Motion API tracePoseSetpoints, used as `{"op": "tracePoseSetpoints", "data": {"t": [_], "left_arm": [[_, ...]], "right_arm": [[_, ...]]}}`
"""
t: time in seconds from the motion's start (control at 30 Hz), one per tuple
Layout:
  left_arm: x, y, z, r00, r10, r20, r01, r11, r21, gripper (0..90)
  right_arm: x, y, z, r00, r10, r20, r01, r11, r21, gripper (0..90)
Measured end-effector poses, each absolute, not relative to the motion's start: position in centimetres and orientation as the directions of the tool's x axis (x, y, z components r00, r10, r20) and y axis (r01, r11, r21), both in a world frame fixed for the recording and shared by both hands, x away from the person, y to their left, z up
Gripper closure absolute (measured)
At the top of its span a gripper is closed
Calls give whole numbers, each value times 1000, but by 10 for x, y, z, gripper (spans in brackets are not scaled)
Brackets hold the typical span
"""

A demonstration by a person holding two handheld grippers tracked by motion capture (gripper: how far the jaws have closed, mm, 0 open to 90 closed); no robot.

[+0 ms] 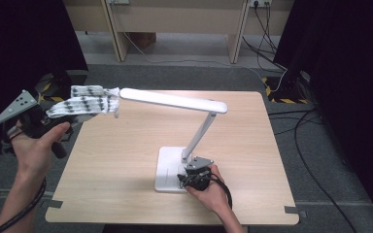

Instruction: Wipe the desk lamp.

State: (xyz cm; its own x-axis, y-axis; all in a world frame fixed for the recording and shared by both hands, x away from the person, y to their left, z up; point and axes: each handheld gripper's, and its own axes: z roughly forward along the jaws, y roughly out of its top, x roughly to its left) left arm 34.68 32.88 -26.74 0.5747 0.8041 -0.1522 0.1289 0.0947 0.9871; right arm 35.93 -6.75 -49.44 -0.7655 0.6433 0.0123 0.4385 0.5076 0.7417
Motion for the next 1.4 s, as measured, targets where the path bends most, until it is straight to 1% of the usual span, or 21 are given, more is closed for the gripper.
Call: {"op": "tracePoseSetpoints", "data": {"t": [0.27, 0.57, 1.4], "left_arm": [[349, 326, -258, 578, 801, -155, 111, 111, 988, 829], [353, 314, -245, 586, 796, -150, 69, 136, 988, 830], [365, 270, -230, 645, 755, -119, 63, 103, 993, 830]], "right_arm": [[359, -67, -494, -765, 644, 12, 438, 507, 742, 587], [359, -68, -494, -766, 642, 12, 437, 507, 743, 587], [359, -68, -495, -765, 643, 9, 431, 503, 749, 590]]}}
